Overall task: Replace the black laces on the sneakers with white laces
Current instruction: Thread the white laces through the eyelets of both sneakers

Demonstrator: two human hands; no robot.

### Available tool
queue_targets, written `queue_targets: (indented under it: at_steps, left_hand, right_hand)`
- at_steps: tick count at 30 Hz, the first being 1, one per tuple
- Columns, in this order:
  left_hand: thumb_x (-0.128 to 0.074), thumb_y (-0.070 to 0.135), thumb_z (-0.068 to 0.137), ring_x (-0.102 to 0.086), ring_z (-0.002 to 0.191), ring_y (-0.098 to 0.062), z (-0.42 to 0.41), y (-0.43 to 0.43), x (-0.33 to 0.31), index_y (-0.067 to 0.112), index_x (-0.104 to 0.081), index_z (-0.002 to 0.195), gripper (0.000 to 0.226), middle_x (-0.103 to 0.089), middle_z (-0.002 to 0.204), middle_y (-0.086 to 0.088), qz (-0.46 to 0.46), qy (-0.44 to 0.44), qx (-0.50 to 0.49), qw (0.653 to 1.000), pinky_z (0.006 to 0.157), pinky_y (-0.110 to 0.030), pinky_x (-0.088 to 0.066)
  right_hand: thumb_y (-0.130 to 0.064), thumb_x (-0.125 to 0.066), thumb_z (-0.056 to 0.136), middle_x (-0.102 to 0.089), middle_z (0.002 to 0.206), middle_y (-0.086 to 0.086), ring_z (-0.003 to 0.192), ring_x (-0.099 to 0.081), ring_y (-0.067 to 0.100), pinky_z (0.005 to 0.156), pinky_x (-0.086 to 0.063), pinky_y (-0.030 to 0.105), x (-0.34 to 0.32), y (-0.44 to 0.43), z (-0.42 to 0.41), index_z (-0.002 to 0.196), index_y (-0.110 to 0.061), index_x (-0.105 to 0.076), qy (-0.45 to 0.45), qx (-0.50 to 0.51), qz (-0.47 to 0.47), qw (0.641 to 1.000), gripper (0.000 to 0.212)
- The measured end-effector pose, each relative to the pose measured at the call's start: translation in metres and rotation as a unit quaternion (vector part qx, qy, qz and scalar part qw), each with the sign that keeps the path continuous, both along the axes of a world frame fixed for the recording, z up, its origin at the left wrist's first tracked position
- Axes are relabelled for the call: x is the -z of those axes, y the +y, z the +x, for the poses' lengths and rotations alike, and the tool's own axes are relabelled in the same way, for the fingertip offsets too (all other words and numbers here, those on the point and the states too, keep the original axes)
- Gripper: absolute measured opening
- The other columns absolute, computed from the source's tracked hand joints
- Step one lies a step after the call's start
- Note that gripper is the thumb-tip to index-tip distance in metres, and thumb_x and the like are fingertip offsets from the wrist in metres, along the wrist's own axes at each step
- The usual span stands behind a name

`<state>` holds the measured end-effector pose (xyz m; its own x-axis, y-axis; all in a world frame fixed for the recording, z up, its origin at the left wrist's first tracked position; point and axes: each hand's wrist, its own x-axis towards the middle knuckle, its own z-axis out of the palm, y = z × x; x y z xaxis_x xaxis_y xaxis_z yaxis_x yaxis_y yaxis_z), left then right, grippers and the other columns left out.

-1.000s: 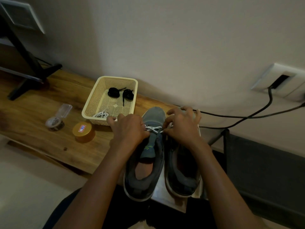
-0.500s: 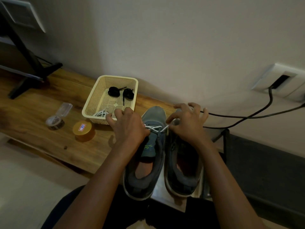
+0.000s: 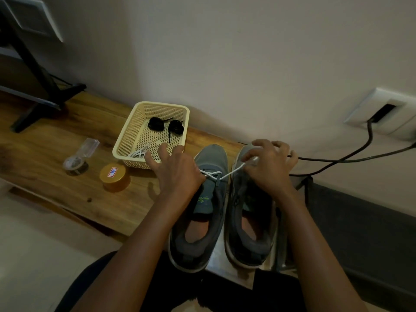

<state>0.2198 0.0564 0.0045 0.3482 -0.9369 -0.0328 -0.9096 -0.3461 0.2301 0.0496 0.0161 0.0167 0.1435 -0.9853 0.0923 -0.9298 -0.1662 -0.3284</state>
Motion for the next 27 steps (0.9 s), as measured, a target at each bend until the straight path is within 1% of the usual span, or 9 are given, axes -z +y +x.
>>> queue_targets:
  at_steps: [2, 5, 9, 11, 14, 17, 19, 22, 27]
  left_hand:
    - [-0.064, 0.037, 0.082, -0.013, 0.142, -0.025, 0.000, 0.000, 0.000, 0.023, -0.068, 0.098, 0.022, -0.041, 0.144, 0.006, 0.004, 0.011, -0.001, 1.000, 0.111, -0.055, -0.006]
    - [-0.066, 0.038, 0.081, -0.013, 0.141, -0.025, 0.001, 0.001, 0.000, 0.023, -0.069, 0.097, 0.022, -0.043, 0.142, 0.006, 0.005, 0.024, -0.002, 1.000, 0.111, -0.055, -0.005]
    - [-0.066, 0.038, 0.081, -0.014, 0.141, -0.025, 0.001, 0.000, 0.000, 0.023, -0.069, 0.096, 0.022, -0.042, 0.142, 0.007, 0.008, 0.026, -0.003, 1.000, 0.111, -0.055, -0.004]
    - [-0.066, 0.037, 0.081, -0.014, 0.141, -0.025, 0.001, -0.001, 0.000, 0.023, -0.069, 0.097, 0.022, -0.042, 0.142, 0.007, 0.010, 0.030, -0.004, 1.000, 0.111, -0.055, -0.004]
    - [-0.066, 0.036, 0.081, -0.014, 0.141, -0.025, 0.002, -0.001, 0.001, 0.025, -0.069, 0.096, 0.019, -0.042, 0.142, 0.007, 0.012, 0.034, -0.001, 0.999, 0.111, -0.054, -0.003]
    - [-0.068, 0.038, 0.080, -0.015, 0.140, -0.024, 0.002, 0.000, 0.001, 0.030, -0.067, 0.092, 0.015, -0.042, 0.141, 0.007, -0.001, 0.041, 0.010, 0.999, 0.111, -0.053, -0.003]
    - [-0.068, 0.039, 0.081, -0.013, 0.141, -0.023, 0.003, -0.001, 0.002, 0.034, -0.065, 0.095, 0.016, -0.038, 0.144, 0.008, -0.023, 0.049, 0.027, 0.998, 0.111, -0.053, 0.000]
    - [-0.067, 0.043, 0.081, -0.008, 0.143, -0.025, 0.003, -0.002, 0.003, 0.038, -0.065, 0.105, 0.024, -0.032, 0.149, 0.006, -0.015, 0.032, 0.053, 0.998, 0.111, -0.055, 0.002]
    - [-0.067, 0.042, 0.083, -0.011, 0.142, -0.024, 0.002, -0.003, 0.006, 0.034, -0.067, 0.095, 0.015, -0.036, 0.147, 0.007, -0.021, 0.034, 0.055, 0.998, 0.111, -0.055, 0.001]
  right_hand:
    - [-0.022, -0.063, 0.081, -0.043, 0.139, -0.012, 0.134, -0.017, 0.025, 0.110, -0.006, 0.053, 0.001, 0.004, 0.010, 0.092, -0.033, -0.070, 0.013, -0.037, 0.009, 0.999, 0.018]
    - [-0.028, -0.063, 0.081, -0.041, 0.141, -0.013, 0.138, -0.013, 0.025, 0.112, 0.001, 0.055, 0.004, 0.008, 0.025, 0.089, -0.035, -0.071, 0.057, -0.081, 0.021, 0.995, 0.013]
    - [-0.031, -0.063, 0.084, -0.042, 0.140, -0.013, 0.140, -0.011, 0.025, 0.111, 0.007, 0.056, 0.007, 0.010, 0.031, 0.089, -0.030, -0.071, 0.081, -0.105, 0.039, 0.990, 0.009]
    - [-0.029, -0.062, 0.084, -0.046, 0.135, -0.013, 0.138, -0.015, 0.024, 0.112, 0.005, 0.055, 0.007, 0.008, 0.029, 0.089, -0.028, -0.071, 0.072, -0.094, 0.029, 0.993, 0.010]
    - [-0.025, -0.061, 0.083, -0.053, 0.125, -0.013, 0.131, -0.024, 0.024, 0.111, -0.005, 0.051, 0.005, 0.002, 0.017, 0.087, -0.027, -0.072, 0.044, -0.015, -0.018, 0.999, 0.011]
    - [-0.022, -0.061, 0.082, -0.052, 0.127, -0.011, 0.129, -0.026, 0.025, 0.109, -0.011, 0.049, 0.003, 0.000, 0.011, 0.087, -0.028, -0.071, 0.016, 0.021, -0.036, 0.999, 0.012]
    - [-0.023, -0.061, 0.081, -0.050, 0.130, -0.011, 0.130, -0.024, 0.024, 0.110, -0.009, 0.049, 0.003, 0.002, 0.016, 0.088, -0.031, -0.071, 0.018, -0.011, -0.026, 0.999, 0.015]
    - [-0.028, -0.062, 0.082, -0.044, 0.137, -0.011, 0.135, -0.017, 0.025, 0.112, 0.000, 0.054, 0.005, 0.008, 0.027, 0.091, -0.033, -0.071, 0.058, -0.079, 0.013, 0.995, 0.014]
    - [-0.032, -0.063, 0.084, -0.047, 0.135, -0.011, 0.137, -0.016, 0.025, 0.111, 0.003, 0.058, 0.008, 0.009, 0.031, 0.090, -0.028, -0.071, 0.078, -0.104, 0.029, 0.991, 0.011]
